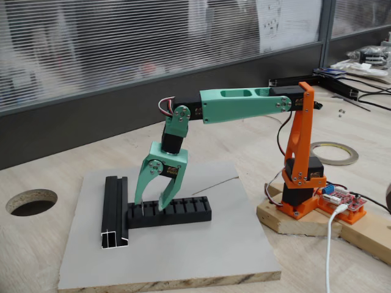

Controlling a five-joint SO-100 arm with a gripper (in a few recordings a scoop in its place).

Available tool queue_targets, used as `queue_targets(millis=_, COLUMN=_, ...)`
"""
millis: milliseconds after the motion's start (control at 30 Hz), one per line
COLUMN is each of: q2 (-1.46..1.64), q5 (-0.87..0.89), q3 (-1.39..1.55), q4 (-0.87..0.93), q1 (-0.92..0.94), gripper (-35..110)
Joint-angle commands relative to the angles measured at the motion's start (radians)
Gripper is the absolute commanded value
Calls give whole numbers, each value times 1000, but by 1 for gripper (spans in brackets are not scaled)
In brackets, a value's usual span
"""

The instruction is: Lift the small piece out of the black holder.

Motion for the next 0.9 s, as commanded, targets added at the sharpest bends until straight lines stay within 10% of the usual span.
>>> queue_targets(millis=0, q2=71, q5=0, q3=-28, q4=-9, q1=-54, gripper=37)
queue_targets(millis=867, q2=-44, q5=0, q3=-137, q4=-14, q1=-84, gripper=37)
